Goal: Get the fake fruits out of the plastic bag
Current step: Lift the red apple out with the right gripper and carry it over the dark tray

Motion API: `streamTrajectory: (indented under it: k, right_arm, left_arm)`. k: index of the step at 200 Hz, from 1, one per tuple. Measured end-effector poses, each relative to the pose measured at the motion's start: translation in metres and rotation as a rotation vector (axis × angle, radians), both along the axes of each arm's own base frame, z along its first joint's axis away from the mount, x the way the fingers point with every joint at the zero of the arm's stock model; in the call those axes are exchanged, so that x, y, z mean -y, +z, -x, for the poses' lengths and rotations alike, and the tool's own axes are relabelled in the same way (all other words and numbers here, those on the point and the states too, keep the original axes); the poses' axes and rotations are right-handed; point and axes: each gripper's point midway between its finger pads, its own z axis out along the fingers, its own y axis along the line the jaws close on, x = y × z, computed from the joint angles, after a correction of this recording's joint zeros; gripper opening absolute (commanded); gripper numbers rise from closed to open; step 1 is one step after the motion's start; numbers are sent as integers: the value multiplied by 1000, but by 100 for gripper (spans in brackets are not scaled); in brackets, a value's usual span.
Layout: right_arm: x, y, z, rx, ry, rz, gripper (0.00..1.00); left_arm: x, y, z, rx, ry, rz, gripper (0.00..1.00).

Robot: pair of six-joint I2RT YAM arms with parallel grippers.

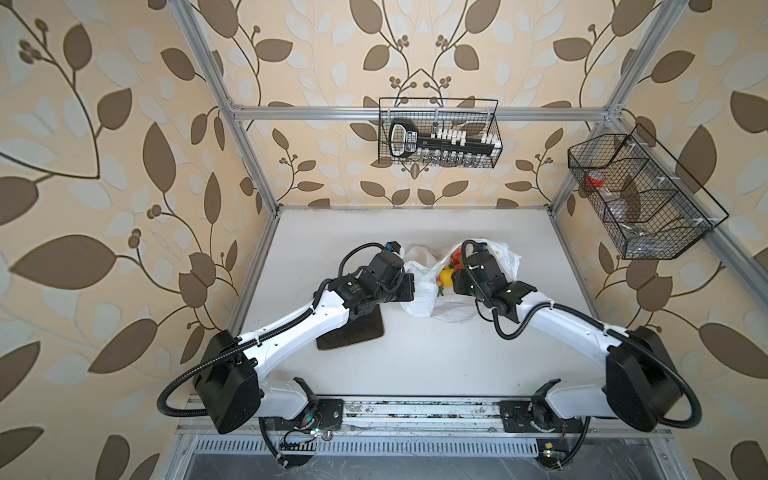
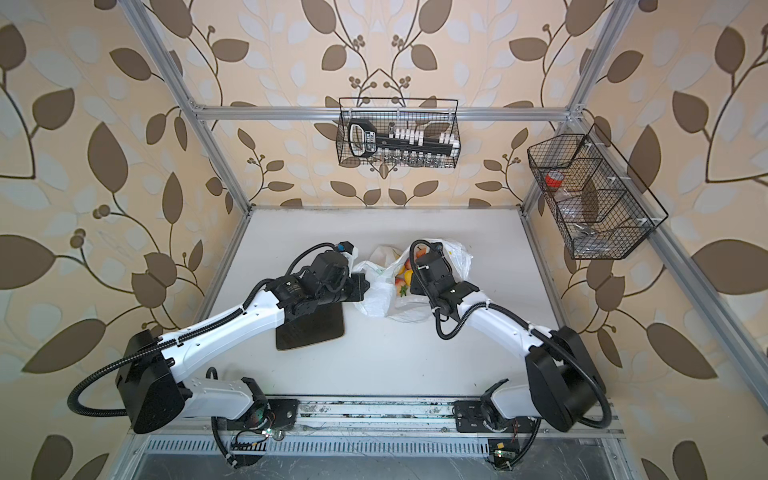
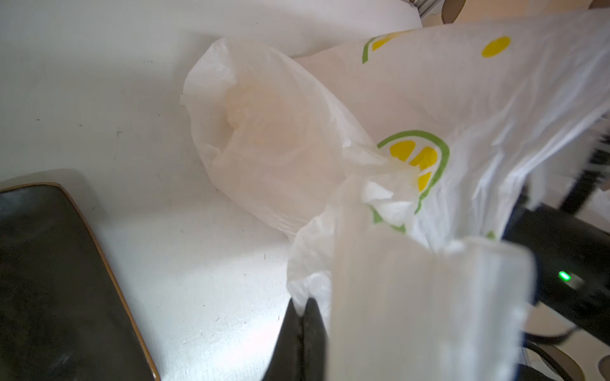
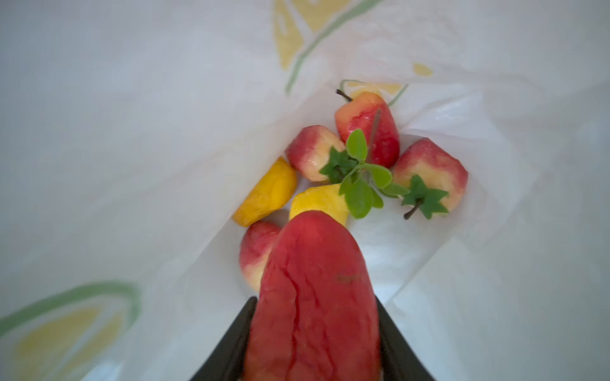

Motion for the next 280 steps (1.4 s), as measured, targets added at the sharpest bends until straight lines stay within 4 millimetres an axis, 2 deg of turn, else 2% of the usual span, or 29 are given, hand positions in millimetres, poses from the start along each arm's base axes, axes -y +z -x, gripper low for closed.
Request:
streamTrajectory:
  k: [52,74,105,140,168,191,224,256,280]
  right_arm:
    - [-29,42,49,111,274,-67,32]
    - [-37,60,67,174,382,-79,31]
    - [-47,76,93,252,532,-66,32]
    - [-84,85,139,345,798,-18,32]
    - [-121,67,179,371,1014,46,31]
    - [-146,46,191,363,1090,79,29]
    - [-176,12,189,338,1105,114,28]
    - [-198,-22,177,300,1082,135,28]
    - [-213,-33,163,295,1045,151,27]
  left_arm:
    - [-1,-6,-11,0,39,-35,0]
    - [0,-3,-16,12,44,-39,0]
    - [2,2,-18,32,34,-42,2]
    - [-2,3,-22,44,25,-56,2]
    - [-8,4,-32,53,26,-66,2]
    - [-17,4,-43,53,44,-68,1]
    - [-37,3,-62,56,89,-78,2]
    - [-48,-7,-77,37,116,-86,2]
    - [-50,-9,-79,30,121,-85,2]
